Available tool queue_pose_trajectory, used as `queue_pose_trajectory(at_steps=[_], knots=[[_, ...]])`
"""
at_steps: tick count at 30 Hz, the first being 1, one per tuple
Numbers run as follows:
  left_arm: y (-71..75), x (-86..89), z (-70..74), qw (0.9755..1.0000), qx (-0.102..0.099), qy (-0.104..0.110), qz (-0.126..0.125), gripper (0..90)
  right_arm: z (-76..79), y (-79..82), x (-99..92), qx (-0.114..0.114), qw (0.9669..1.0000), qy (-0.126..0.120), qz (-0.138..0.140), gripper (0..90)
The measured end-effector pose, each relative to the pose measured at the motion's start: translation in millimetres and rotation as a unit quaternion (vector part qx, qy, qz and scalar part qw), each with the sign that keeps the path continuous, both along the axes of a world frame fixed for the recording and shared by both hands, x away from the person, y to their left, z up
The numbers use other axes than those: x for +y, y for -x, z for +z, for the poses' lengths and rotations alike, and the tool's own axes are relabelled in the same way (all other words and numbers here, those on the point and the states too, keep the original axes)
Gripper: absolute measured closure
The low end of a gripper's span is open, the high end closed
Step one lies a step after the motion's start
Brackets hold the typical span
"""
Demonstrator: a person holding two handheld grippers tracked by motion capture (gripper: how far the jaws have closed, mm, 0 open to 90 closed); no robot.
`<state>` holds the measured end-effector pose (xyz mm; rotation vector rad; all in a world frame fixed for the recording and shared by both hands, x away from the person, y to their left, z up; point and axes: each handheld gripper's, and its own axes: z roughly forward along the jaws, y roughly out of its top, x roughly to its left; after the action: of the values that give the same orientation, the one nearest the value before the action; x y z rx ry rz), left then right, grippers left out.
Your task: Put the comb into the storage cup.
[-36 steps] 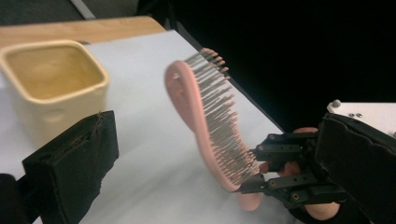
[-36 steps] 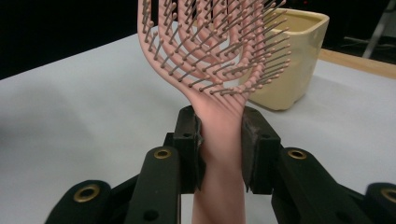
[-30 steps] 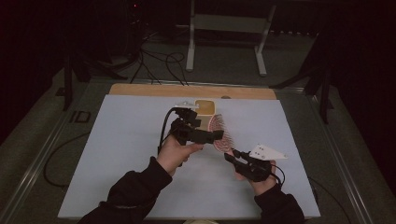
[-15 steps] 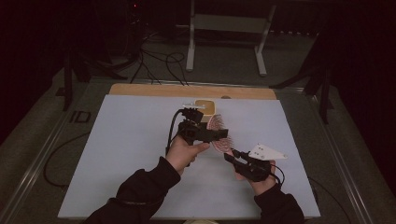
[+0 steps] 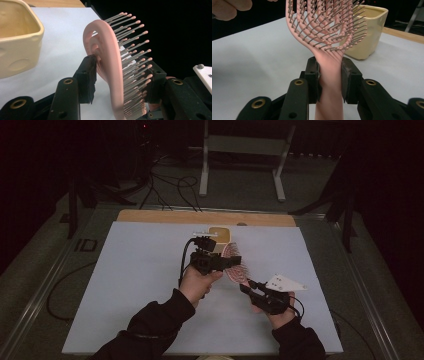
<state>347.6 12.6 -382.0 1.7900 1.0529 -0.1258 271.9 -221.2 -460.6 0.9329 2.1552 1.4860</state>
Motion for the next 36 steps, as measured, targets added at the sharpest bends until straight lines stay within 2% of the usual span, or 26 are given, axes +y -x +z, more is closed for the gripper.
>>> queue_pose_trajectory(at_steps=[7, 13, 16, 29, 32, 35, 36], knots=[[-0.7, -2.2, 0.6, 1.0000, -0.004, -0.003, -0.001, 56.6, 0.2, 0.2, 1.0, -0.001, 1.0000, 0.007, -0.005, 70.8], [0.3, -5.0, 3.5, 0.9998, -0.009, -0.001, -0.017, 60.3, -0.5, -0.1, 1.7, 0.000, 1.0000, 0.008, -0.006, 70.4], [0.9, -6.0, 5.6, 0.9996, -0.010, 0.007, -0.027, 64.2, -0.1, -0.1, 2.2, 0.002, 0.9999, 0.007, -0.008, 70.0], [5.1, -10.6, 13.7, 0.9982, -0.039, -0.008, -0.044, 65.2, -1.3, -2.4, 0.8, 0.007, 1.0000, -0.007, 0.001, 69.1], [7.3, -9.5, 19.0, 0.9978, -0.050, -0.008, -0.042, 65.4, -1.5, -3.6, 0.0, 0.005, 0.9999, -0.013, 0.008, 52.4], [8.8, -7.9, 24.2, 0.9972, -0.060, -0.005, -0.045, 65.4, -2.6, -4.6, 0.2, 0.012, 0.9999, -0.007, -0.004, 42.8], [9.0, -7.2, 25.7, 0.9970, -0.062, -0.005, -0.045, 65.4, -3.0, -5.1, -0.1, 0.014, 0.9999, -0.005, -0.002, 42.4]])
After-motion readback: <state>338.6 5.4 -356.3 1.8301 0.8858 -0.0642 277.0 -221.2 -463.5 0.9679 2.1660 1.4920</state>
